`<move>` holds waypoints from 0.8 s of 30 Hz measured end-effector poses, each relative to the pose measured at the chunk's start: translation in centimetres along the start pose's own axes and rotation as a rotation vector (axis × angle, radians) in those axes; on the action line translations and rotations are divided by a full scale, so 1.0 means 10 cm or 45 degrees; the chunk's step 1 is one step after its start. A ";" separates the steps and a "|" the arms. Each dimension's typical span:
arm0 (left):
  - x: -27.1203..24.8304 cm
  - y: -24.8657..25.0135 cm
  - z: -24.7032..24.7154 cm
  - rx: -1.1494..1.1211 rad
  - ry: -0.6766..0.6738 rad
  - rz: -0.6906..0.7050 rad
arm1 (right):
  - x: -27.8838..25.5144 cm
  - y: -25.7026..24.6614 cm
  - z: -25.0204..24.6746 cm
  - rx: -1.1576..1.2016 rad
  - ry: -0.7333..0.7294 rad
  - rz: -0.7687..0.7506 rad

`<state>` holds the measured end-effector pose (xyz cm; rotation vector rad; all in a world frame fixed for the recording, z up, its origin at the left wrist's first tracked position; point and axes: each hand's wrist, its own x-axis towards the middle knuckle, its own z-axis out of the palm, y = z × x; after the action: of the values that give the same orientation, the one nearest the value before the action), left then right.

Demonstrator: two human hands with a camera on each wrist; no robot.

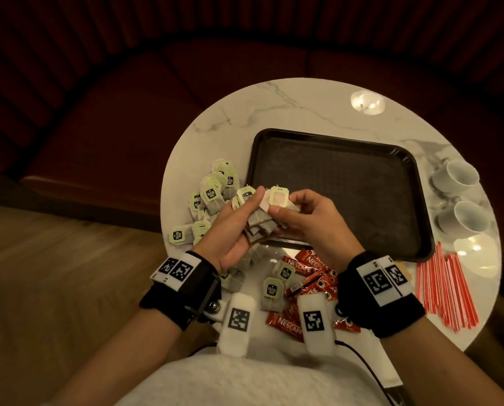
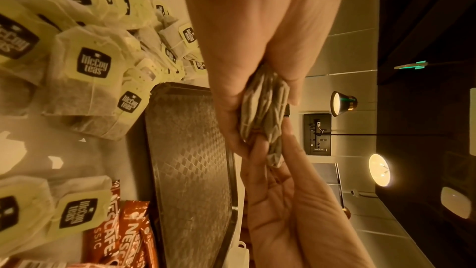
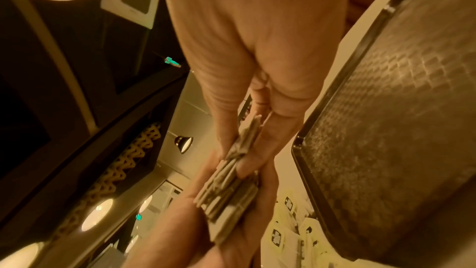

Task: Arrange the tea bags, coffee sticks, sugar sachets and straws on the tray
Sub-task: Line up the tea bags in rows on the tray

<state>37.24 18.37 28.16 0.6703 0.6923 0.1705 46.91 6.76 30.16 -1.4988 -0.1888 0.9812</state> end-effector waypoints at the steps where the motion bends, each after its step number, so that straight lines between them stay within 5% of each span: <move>1: 0.00 0.01 0.01 -0.001 -0.002 0.008 | 0.00 0.00 0.00 0.038 0.017 -0.002; 11: 0.04 -0.01 -0.04 -0.009 -0.052 0.071 | -0.01 0.02 0.03 0.246 0.109 -0.103; 24: 0.00 0.03 0.02 0.433 -0.059 0.311 | -0.05 0.02 0.05 0.315 0.026 -0.163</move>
<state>37.35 18.53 28.49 1.0826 0.5983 0.2644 46.22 6.74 30.30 -1.2545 -0.1418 0.8533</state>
